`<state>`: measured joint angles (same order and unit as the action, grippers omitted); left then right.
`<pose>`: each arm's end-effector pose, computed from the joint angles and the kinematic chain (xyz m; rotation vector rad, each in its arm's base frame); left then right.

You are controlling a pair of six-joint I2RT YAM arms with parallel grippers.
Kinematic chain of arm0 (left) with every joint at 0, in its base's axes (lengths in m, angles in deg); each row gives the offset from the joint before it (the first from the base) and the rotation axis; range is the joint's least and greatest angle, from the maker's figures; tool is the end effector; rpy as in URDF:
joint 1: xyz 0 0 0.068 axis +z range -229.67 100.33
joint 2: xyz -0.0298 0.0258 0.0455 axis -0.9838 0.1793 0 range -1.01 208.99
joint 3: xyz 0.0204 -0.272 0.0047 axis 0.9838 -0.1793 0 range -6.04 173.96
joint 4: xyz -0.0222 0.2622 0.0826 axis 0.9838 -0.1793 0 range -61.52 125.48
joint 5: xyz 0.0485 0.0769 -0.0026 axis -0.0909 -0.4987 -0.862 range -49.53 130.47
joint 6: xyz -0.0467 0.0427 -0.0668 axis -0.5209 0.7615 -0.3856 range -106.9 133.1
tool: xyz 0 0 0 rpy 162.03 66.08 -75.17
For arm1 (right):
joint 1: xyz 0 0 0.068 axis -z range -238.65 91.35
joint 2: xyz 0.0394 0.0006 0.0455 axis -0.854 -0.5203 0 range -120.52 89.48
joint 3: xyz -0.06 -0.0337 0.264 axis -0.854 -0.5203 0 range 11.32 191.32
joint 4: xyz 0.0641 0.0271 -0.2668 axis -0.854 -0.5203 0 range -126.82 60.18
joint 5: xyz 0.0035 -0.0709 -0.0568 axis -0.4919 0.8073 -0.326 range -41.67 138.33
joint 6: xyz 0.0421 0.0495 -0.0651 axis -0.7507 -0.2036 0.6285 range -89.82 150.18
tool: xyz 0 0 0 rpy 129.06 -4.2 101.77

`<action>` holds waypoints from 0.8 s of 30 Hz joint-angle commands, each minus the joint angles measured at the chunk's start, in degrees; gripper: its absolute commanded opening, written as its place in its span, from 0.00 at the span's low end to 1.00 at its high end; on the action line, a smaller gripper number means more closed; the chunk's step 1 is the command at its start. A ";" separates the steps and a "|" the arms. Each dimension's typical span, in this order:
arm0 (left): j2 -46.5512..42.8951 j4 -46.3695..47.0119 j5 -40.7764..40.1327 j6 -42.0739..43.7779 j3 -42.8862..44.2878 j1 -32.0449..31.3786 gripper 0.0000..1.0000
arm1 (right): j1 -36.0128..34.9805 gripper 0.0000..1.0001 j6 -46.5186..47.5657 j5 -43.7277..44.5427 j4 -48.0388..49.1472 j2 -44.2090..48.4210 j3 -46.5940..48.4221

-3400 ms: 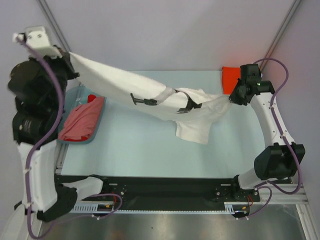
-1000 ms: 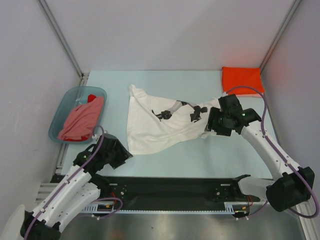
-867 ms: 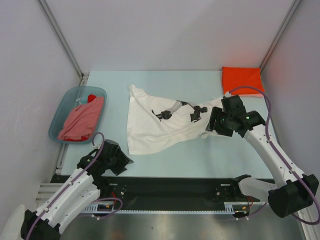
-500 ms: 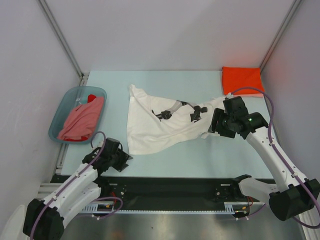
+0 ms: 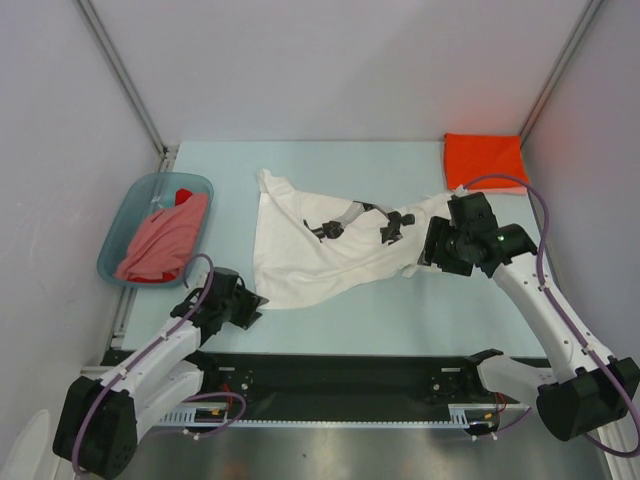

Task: Fold and stack the t-shirts
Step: Flatten the tshirt out

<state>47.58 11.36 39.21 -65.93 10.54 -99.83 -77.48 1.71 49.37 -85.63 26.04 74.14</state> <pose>0.1745 -0.0621 0.0944 -1.3240 2.3285 -0.6020 0.2364 0.0792 0.2763 0.2240 2.5727 0.2912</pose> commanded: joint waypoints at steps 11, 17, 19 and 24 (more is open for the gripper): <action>3.17 4.86 -0.15 5.71 -0.32 3.11 0.32 | 0.55 0.64 -0.80 -0.51 0.71 -0.98 1.16; 4.83 10.14 2.75 9.06 -0.32 4.17 0.22 | 0.46 0.64 -2.38 -0.51 1.14 -1.42 0.54; 5.89 10.67 4.15 9.41 0.12 4.34 0.23 | 0.55 0.64 -2.56 -0.51 1.23 -1.60 0.54; 6.86 8.30 5.74 9.42 0.74 4.43 0.48 | 0.46 0.64 -3.43 -0.42 1.50 -2.30 0.63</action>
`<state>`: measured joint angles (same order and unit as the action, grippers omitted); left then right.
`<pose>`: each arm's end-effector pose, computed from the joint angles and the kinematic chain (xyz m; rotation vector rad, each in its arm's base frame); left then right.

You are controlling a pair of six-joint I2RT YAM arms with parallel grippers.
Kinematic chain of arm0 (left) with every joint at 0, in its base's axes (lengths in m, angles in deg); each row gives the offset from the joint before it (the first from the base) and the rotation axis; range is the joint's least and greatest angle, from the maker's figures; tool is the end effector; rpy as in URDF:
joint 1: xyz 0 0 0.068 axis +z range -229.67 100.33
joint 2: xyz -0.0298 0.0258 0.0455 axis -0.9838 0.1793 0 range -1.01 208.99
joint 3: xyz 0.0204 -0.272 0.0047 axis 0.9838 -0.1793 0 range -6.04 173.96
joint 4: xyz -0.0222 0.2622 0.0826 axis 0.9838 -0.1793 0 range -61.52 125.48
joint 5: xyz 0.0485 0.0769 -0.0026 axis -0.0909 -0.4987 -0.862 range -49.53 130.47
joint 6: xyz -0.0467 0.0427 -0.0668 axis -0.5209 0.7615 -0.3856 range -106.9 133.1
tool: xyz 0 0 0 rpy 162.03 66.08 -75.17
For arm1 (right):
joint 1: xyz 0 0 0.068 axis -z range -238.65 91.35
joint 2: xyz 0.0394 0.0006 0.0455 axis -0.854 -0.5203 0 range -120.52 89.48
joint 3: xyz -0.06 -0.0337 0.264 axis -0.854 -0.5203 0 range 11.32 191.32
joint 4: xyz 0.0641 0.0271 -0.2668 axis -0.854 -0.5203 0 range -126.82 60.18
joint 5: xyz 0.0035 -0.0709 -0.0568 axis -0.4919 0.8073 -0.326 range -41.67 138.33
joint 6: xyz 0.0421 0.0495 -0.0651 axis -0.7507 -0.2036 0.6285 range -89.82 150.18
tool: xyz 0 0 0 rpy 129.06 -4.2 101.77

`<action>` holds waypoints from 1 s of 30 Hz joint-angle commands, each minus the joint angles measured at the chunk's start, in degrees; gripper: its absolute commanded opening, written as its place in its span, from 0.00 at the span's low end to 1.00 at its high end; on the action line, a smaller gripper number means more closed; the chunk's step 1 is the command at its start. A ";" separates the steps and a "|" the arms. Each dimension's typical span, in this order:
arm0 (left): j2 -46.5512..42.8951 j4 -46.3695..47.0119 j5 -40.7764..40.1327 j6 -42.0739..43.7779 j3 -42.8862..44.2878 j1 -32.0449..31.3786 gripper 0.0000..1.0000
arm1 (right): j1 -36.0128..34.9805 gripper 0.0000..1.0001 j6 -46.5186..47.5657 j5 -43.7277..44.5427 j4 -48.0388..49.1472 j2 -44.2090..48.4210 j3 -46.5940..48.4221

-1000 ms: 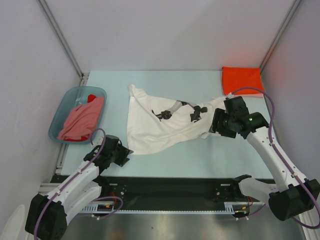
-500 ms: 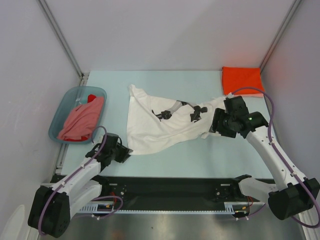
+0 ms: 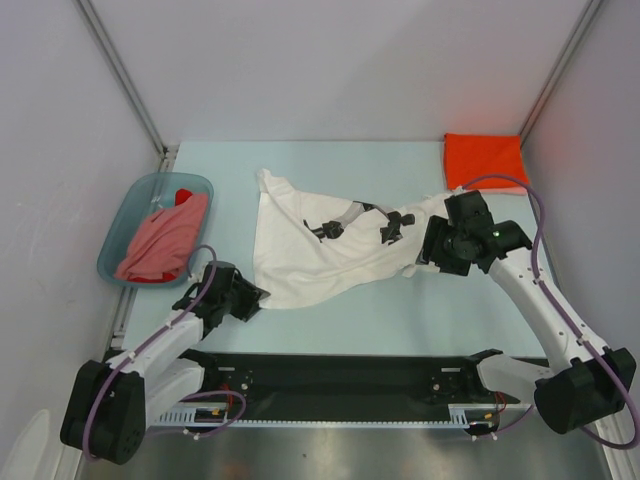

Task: Fold and stack the t-shirts
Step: Flatten the tshirt out

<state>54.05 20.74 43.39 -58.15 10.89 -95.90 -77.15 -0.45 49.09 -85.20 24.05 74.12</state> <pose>0.1958 -0.0614 0.0916 -1.1949 2.3434 -0.6593 0.2429 0.0803 0.2688 0.2810 2.5975 0.2958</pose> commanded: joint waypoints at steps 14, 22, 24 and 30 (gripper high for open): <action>4.44 -6.39 2.28 5.68 10.04 1.55 0.00 | -0.39 0.64 -1.36 1.18 -1.57 -4.09 0.56; 8.56 -14.97 3.31 3.75 18.93 3.74 0.00 | -0.48 0.64 -0.04 -0.23 -1.05 -7.26 0.21; 9.70 -14.44 4.29 3.65 19.46 4.36 0.00 | -0.31 0.64 0.05 -0.14 -1.23 -7.78 0.30; 11.90 -12.94 6.48 4.09 20.69 6.29 0.00 | 3.90 0.65 -0.92 -4.70 -0.27 -6.56 -2.24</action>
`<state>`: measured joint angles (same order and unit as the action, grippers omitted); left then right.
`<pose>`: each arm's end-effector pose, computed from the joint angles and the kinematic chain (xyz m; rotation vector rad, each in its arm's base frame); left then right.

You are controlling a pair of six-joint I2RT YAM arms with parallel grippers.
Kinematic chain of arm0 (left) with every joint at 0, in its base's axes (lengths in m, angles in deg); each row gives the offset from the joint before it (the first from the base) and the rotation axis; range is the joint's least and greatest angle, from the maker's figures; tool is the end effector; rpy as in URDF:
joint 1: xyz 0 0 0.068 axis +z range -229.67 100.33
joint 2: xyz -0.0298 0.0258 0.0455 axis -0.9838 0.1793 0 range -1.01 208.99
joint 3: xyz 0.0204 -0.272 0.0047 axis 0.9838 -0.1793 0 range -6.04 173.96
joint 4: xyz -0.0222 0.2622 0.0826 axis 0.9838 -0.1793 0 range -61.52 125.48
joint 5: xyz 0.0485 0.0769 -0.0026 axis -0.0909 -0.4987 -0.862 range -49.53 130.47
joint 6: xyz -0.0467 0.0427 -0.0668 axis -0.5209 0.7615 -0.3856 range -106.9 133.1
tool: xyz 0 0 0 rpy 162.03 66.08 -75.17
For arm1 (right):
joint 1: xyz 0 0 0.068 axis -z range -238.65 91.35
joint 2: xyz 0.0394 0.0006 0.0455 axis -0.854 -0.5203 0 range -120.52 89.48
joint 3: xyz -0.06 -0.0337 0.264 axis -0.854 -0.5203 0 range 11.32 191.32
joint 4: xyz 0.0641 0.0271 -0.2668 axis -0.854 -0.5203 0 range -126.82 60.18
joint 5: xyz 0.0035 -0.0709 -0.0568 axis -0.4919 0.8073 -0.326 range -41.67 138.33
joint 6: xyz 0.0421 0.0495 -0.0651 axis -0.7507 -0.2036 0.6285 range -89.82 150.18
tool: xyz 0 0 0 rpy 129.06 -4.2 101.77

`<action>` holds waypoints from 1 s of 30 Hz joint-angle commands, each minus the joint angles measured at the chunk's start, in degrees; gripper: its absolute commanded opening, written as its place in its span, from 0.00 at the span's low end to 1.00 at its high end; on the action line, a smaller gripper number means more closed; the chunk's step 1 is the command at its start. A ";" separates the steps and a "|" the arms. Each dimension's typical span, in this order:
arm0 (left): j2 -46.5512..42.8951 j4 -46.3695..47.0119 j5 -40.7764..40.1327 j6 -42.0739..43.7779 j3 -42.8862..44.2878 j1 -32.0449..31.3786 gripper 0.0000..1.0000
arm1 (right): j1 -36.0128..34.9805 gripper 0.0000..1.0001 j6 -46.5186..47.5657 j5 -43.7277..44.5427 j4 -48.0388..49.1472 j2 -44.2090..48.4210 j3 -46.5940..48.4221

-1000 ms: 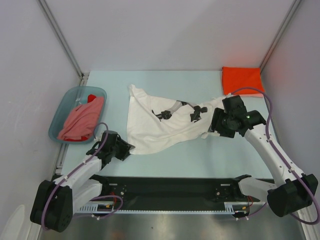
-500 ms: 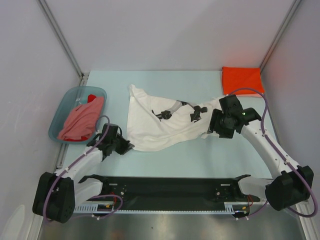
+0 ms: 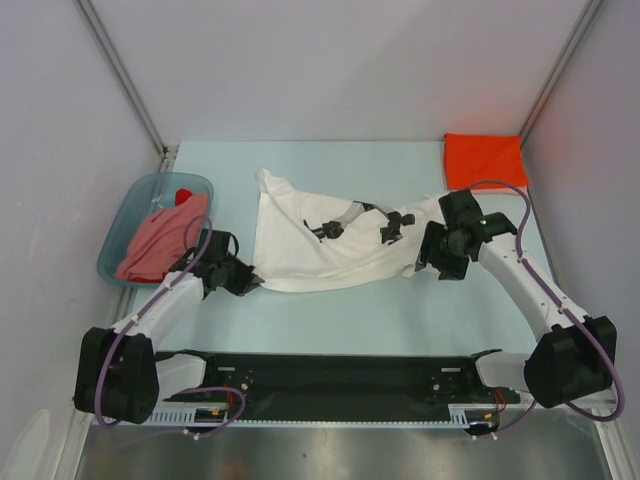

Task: Fold and stack the t-shirts
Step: Flatten the tshirt out

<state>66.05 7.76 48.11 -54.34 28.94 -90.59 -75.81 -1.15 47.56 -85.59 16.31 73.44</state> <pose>0.2414 -0.0577 0.1345 -1.2588 2.4466 -0.6114 0.2595 0.0814 0.2313 0.3375 2.7466 0.2502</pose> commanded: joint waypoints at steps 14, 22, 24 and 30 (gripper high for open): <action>1.22 2.15 3.79 9.60 2.99 2.66 0.00 | 14.97 0.32 -3.64 -11.02 12.08 0.14 -13.08; 0.61 0.74 0.45 18.21 5.36 2.83 0.00 | 20.24 0.30 -3.39 -5.21 15.78 -5.58 -13.61; 0.96 1.18 1.23 18.83 5.45 2.83 0.00 | 21.38 0.37 -2.68 -3.36 15.78 -7.77 -13.00; 2.71 2.76 3.34 20.06 5.01 2.83 0.00 | 22.71 0.38 -3.03 -1.95 21.12 -10.50 -13.61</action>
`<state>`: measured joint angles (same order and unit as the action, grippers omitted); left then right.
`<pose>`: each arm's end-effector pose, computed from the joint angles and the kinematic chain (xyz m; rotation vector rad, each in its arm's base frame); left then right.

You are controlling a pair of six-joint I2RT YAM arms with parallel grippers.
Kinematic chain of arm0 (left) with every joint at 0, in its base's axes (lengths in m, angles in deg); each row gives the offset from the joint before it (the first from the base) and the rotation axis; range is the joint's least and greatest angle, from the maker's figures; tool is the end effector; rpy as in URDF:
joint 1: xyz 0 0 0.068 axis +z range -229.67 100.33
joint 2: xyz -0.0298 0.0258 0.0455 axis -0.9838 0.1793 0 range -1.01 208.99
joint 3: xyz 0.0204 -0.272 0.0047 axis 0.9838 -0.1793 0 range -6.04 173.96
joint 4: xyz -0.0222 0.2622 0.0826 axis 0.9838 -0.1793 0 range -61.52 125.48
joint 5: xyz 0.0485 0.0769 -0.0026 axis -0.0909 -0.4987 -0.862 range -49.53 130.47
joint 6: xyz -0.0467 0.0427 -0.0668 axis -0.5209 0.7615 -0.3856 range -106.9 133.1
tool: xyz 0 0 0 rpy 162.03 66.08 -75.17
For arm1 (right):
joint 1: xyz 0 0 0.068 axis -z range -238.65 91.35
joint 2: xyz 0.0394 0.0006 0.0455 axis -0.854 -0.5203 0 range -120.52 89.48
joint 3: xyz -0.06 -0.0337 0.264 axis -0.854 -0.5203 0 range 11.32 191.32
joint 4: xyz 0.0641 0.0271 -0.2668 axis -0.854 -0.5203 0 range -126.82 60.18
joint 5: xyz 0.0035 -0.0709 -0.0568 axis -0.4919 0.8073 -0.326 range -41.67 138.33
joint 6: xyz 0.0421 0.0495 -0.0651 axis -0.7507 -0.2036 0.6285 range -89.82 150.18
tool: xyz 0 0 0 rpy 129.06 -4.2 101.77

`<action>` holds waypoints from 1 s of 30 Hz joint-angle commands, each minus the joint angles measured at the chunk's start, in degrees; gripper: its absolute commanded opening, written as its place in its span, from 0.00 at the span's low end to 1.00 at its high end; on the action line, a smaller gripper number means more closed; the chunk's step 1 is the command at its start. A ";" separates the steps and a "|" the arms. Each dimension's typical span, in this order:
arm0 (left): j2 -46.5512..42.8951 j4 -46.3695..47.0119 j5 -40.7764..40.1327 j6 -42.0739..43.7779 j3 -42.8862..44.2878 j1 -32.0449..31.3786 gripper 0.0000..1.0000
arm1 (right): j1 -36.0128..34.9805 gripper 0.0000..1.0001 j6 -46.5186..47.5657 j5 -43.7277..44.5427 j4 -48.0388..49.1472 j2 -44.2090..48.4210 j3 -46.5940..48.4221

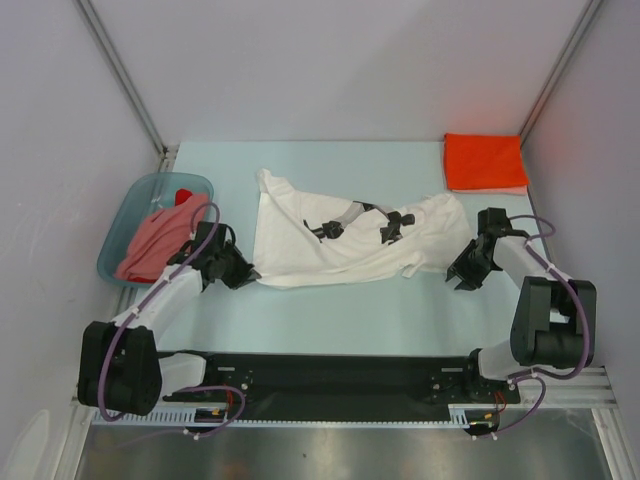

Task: Fold and stack the t-shirts
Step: Flatten the tshirt out

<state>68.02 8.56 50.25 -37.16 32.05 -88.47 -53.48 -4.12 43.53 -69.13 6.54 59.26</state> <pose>0.2571 -0.0540 0.1461 -0.8857 2.5271 -0.5795 0.2768 -0.0180 0.1249 0.9600 2.7254 0.2175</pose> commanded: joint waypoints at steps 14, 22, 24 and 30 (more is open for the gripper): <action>2.95 2.22 2.96 4.91 2.17 1.06 0.00 | 1.60 0.47 -3.49 3.04 11.36 -5.21 0.75; 3.12 1.52 3.32 6.31 2.34 1.77 0.00 | 2.21 0.42 -4.10 4.36 12.41 -7.50 0.49; 2.95 1.34 3.58 6.66 2.34 2.12 0.00 | 2.30 0.41 -3.75 4.45 13.64 -7.42 0.22; 3.03 1.25 3.75 7.02 2.26 2.56 0.00 | 2.39 0.37 -3.92 3.48 14.26 -9.44 0.84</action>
<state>71.02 9.59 53.20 -31.81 32.05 -86.74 -51.38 -7.58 45.46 -56.80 -0.41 59.85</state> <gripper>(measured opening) 0.015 0.382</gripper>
